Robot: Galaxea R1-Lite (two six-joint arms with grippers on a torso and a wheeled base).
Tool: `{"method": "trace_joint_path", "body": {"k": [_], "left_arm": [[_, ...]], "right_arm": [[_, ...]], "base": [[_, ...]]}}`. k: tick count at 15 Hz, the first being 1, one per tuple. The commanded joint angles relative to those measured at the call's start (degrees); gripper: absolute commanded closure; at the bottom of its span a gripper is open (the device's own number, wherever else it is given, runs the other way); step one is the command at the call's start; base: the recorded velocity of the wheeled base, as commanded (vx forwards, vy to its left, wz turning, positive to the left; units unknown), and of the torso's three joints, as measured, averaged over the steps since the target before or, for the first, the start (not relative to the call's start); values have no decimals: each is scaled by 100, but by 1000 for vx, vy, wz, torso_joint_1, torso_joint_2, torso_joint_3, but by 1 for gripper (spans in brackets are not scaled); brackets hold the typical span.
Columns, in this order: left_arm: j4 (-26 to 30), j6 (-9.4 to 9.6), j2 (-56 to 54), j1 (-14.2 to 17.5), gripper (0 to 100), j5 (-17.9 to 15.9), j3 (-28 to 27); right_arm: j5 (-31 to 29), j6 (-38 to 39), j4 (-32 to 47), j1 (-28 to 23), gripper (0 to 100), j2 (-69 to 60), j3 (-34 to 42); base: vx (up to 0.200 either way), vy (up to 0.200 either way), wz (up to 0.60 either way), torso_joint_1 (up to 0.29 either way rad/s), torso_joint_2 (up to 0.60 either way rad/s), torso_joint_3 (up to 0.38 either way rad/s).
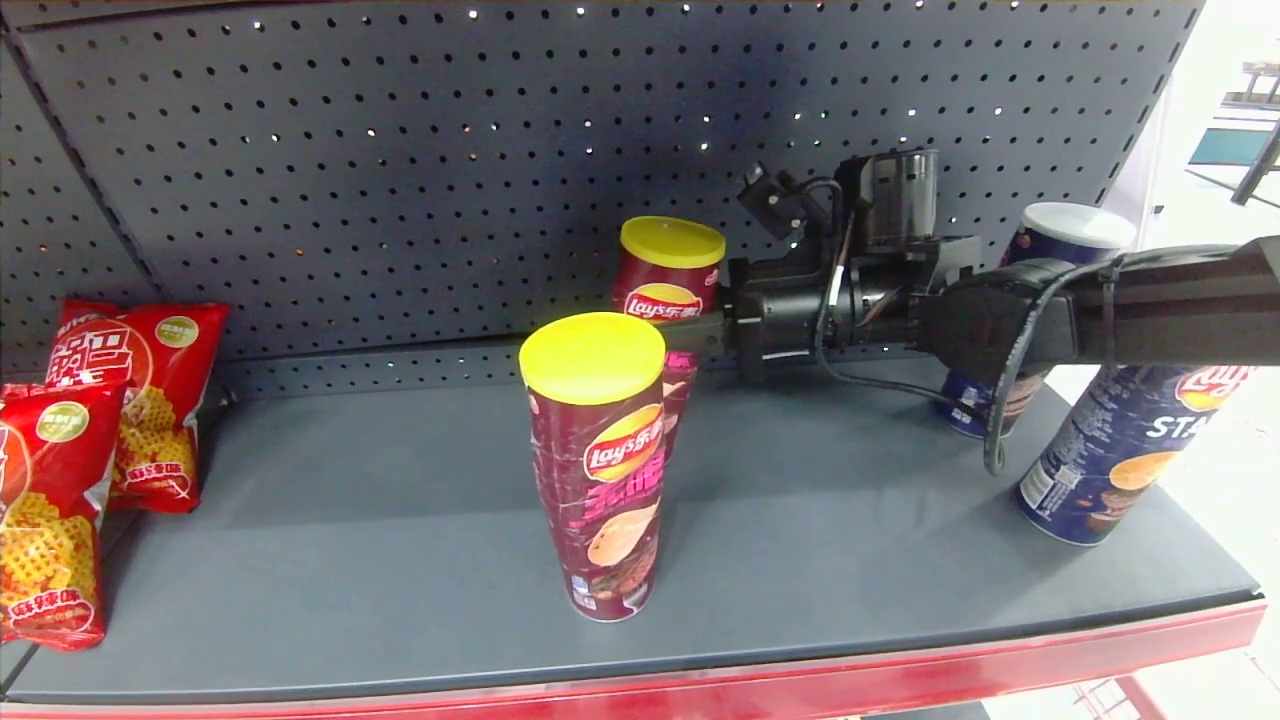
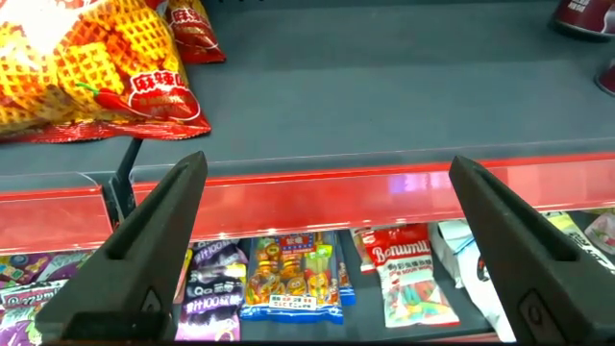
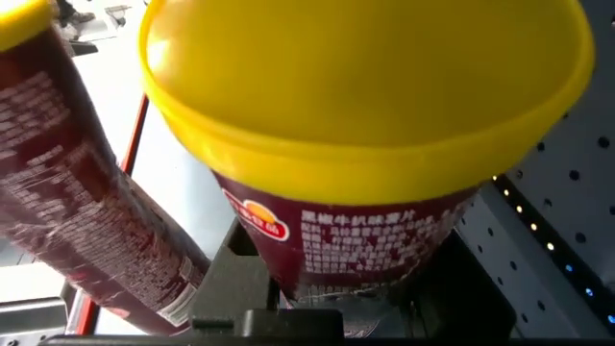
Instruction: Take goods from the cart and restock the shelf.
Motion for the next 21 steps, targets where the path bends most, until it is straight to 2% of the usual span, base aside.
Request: {"method": "trace_joint_path", "body": {"k": [1,12,13,18,21], "left_arm": [[-7,1,-3,0,0,0,-6],[2,1,-3,0,0,0,-6],[2,1,-3,0,0,0,3],[2,-8,-3,0,0,0,3],[2,1,-3,0,0,0,3]], "right_arm": [[0,-2,6,32,100,39,1],[-27,-11,-3,164,100,321,-96],[-27,-2,6,164,0,321,-78],[-9,-11,-3,129,0,197,27],[0,-11,-3,-47,0,-128,361]], "base": [[0,0,0,0,0,0],[0,0,0,0,0,0],[0,0,0,0,0,0],[0,0,0,0,0,0],[0,0,0,0,0,0]]}}
